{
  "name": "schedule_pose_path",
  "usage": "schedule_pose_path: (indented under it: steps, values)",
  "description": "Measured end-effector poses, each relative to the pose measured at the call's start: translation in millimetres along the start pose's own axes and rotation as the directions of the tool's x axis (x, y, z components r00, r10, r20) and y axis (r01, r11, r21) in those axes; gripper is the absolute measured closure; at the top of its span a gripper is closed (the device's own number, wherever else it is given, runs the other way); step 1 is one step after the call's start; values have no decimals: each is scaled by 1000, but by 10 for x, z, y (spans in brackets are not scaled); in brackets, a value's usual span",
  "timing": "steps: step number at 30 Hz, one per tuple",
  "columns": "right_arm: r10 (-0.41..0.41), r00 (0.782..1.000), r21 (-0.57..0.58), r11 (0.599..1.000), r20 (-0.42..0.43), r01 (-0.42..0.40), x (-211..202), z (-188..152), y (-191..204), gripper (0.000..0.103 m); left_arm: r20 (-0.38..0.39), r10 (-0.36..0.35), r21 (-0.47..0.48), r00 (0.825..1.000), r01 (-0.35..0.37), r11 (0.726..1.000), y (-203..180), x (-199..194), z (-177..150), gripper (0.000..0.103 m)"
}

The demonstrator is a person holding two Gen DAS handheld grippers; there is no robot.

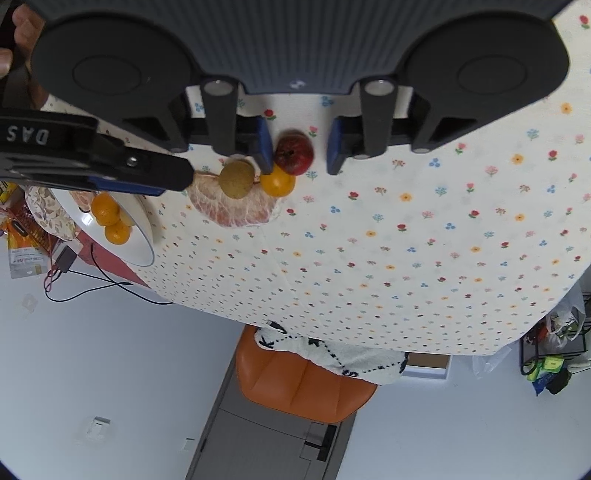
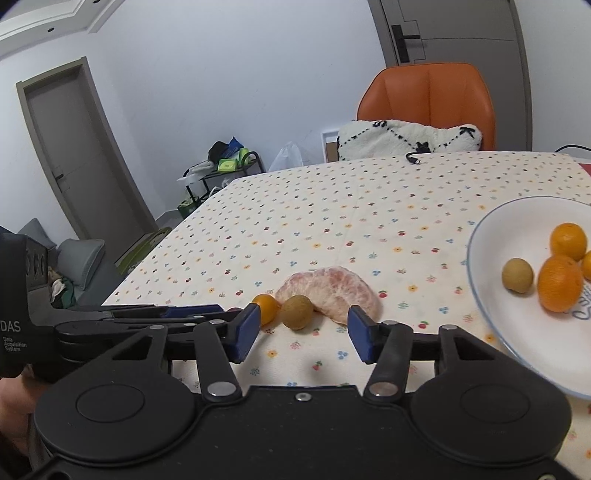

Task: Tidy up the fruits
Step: 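Grasp the red apple with the left gripper while the right gripper grasps the yellow-green fruit, then carry the red apple with the left gripper while the right carries the yellow-green fruit to the plate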

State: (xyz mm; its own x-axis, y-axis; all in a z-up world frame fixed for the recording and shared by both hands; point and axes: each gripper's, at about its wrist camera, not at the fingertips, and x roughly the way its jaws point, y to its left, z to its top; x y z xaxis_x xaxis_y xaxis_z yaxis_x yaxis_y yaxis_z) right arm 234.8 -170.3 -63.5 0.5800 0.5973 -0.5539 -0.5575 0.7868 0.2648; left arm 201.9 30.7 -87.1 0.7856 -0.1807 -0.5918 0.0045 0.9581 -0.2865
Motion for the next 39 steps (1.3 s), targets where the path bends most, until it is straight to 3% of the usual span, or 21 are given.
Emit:
schedule_pose_path:
  steps: [6,18,22,39]
  values:
    - [2,1000,-1,1000,-18,-2,99,17,31,55,14,-23,-8,1000,23,1000,46,-87,17,81]
    - [-18,999,-29,999,-39,17,394,28,127,66,36,33,-51,999,-31,998,280,-171,82,81]
    - [-33,999,-47,998,-39,31,452,10,161,80,38,36,-49,999,-34,998,269,-169,98,81]
    - [-40,998,-7,999,57,41,-15,54,-23,81,68,-14,7,998,13,1000,-142,-134,176,81]
